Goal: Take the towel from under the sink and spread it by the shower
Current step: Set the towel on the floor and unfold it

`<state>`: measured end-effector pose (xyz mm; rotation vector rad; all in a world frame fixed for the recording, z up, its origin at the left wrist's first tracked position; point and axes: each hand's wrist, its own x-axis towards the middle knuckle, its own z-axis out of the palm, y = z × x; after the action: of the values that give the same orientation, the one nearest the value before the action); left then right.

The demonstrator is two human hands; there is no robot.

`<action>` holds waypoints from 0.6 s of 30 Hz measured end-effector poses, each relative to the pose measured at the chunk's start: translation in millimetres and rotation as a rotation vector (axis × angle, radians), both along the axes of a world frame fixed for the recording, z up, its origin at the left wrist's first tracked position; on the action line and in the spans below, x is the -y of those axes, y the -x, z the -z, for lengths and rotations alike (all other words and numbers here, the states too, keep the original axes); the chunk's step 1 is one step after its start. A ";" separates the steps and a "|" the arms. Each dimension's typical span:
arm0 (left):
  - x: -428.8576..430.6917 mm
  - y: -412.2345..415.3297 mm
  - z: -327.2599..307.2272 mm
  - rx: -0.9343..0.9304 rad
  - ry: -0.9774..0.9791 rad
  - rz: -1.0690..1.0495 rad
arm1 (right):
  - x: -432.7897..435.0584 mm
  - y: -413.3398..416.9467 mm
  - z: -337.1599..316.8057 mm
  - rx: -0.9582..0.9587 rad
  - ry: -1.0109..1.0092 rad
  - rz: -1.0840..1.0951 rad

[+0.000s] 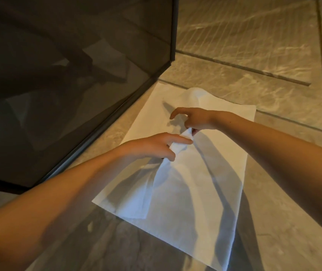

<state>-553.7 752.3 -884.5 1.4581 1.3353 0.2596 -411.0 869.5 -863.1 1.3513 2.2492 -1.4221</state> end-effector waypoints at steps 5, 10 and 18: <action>5.9 2.2 -1.1 0.245 0.147 -0.085 | 2.0 -19.7 -1.6 -0.087 0.047 0.177; 7.8 -2.0 -8.6 0.430 0.303 -0.124 | -1.2 -43.0 -3.6 -0.150 0.023 0.215; 1.8 -35.6 -19.0 0.746 0.489 -0.041 | -5.6 -93.5 -23.9 -0.239 0.062 0.113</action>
<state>-518.1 750.5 -865.5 0.7939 0.7396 0.4191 -317.4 875.1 -839.2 1.3750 2.2779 -1.7612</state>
